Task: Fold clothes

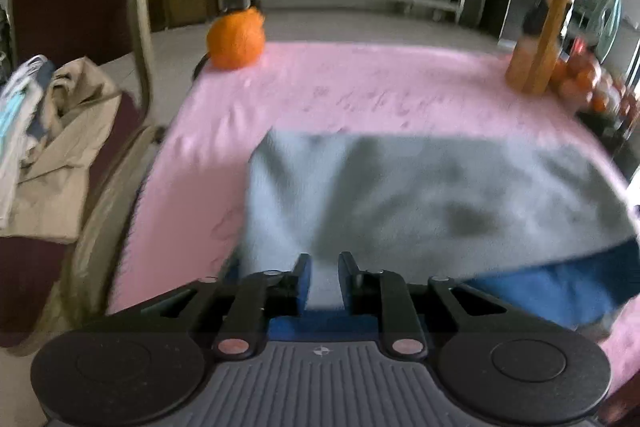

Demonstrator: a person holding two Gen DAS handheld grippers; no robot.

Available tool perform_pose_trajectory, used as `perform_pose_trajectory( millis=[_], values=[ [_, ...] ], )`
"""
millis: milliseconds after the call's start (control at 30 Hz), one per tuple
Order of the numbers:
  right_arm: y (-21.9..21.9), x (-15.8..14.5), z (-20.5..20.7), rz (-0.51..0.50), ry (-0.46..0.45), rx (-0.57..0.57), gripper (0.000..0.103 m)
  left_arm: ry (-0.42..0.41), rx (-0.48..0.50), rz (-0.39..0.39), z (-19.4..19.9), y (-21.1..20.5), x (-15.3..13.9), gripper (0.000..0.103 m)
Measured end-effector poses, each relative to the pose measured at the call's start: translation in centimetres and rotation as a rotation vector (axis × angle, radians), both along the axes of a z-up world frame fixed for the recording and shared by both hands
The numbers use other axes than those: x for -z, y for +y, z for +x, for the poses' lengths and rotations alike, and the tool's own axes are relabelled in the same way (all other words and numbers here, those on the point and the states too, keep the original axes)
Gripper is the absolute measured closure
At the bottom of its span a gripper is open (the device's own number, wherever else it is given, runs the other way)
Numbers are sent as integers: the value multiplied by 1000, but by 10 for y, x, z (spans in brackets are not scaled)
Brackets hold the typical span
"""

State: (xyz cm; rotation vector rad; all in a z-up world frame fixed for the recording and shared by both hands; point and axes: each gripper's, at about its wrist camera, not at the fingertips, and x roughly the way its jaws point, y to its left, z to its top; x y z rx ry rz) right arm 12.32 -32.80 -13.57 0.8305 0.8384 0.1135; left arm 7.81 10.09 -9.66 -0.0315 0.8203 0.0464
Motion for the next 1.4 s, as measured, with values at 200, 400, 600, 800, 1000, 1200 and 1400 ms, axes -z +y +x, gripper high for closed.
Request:
perform_pose_trajectory(
  millis=[200, 400, 600, 800, 1000, 1200, 1400],
  values=[
    [68, 23, 40, 114, 10, -216, 71, 4, 24, 6, 30, -30, 15, 83],
    [107, 49, 53, 23, 70, -339, 89, 82, 112, 191, 26, -55, 41, 82],
    [97, 46, 20, -79, 154, -340, 103, 152, 158, 249, -12, -55, 43, 82],
    [85, 25, -33, -157, 75, -300, 80, 36, 97, 59, -51, -25, 14, 82],
    [96, 23, -44, -86, 2, -397, 80, 35, 190, 37, -41, -50, 25, 80],
    [101, 42, -29, -120, 95, -405, 96, 111, 209, 122, -29, -66, 45, 71],
    [94, 32, -42, -145, 81, -390, 84, 89, 169, 81, -48, -51, 25, 71]
  ],
)
